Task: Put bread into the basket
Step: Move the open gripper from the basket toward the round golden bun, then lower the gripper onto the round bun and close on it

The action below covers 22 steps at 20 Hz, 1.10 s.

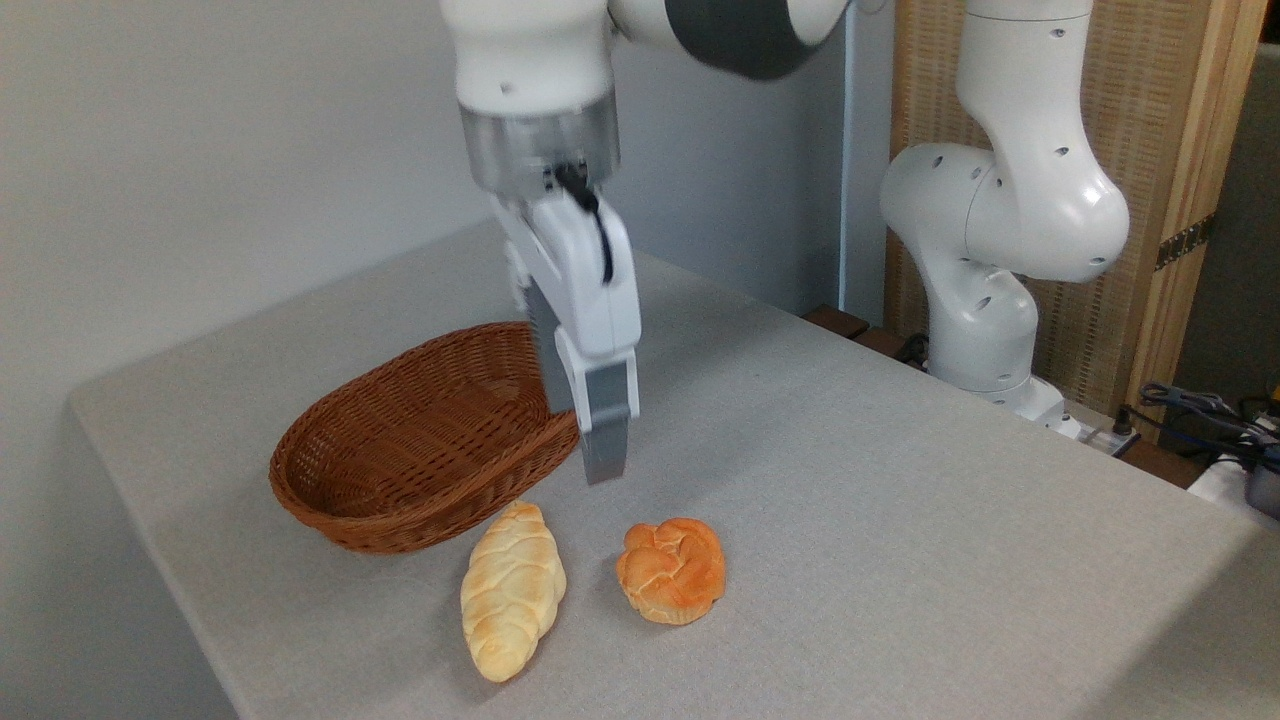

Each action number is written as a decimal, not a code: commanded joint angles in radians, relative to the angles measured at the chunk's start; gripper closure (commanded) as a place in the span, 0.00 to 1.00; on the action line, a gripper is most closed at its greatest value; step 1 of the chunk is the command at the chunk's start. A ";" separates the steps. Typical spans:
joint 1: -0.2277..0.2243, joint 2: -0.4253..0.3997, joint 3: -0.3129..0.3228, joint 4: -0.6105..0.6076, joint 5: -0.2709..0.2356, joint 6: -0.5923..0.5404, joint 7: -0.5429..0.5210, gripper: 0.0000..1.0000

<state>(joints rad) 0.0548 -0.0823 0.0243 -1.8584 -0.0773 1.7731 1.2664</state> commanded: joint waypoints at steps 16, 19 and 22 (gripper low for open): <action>0.023 -0.008 -0.004 -0.331 0.074 0.284 0.352 0.58; 0.023 -0.001 -0.004 -0.331 0.074 0.284 0.366 0.76; 0.023 -0.001 -0.004 -0.328 0.073 0.282 0.389 0.77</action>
<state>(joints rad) 0.0820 -0.0829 0.0177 -2.1789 -0.0122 2.0349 1.6268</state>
